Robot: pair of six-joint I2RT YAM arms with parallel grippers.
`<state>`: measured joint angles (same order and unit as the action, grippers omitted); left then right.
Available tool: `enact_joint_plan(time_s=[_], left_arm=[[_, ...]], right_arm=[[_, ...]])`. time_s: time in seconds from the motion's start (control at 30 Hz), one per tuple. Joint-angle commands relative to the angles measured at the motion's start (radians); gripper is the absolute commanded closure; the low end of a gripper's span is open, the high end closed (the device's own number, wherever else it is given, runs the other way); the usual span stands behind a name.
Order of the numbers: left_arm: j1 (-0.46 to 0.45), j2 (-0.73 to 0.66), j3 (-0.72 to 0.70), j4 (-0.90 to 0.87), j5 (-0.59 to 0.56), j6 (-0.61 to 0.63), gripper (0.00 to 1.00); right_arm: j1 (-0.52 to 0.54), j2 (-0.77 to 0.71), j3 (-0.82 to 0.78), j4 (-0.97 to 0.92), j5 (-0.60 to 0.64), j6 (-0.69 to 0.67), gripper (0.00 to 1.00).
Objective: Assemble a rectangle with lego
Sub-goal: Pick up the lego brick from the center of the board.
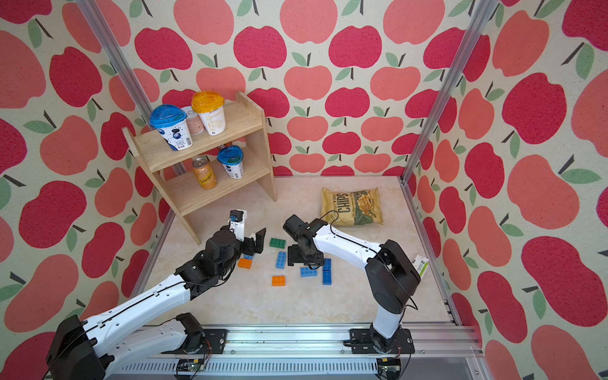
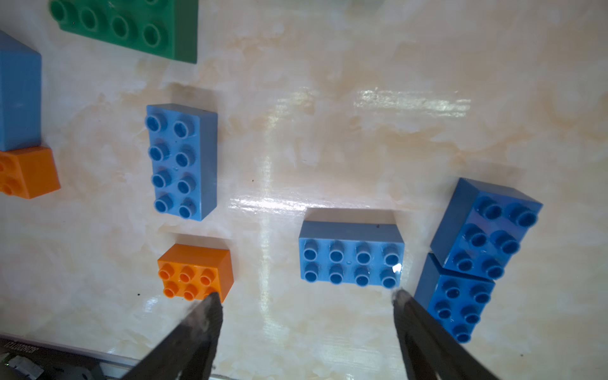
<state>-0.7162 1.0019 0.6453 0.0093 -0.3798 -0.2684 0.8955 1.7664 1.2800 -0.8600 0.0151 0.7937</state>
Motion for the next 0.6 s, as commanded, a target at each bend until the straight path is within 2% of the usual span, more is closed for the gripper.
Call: enact_joint_plan(time_s=[0.0,0.57], left_arm=[[0.027,0.006,0.033,-0.166,-0.088,-0.144,0.03],[0.078,0.033,0.044,-0.193,-0.044,-0.153,0.03]], right_arm=[[-0.008,0.03,0.022,-0.053,-0.017,-0.011,0.15],[-0.036,0.124,0.005,-0.025,-0.021,-0.006,0.11]])
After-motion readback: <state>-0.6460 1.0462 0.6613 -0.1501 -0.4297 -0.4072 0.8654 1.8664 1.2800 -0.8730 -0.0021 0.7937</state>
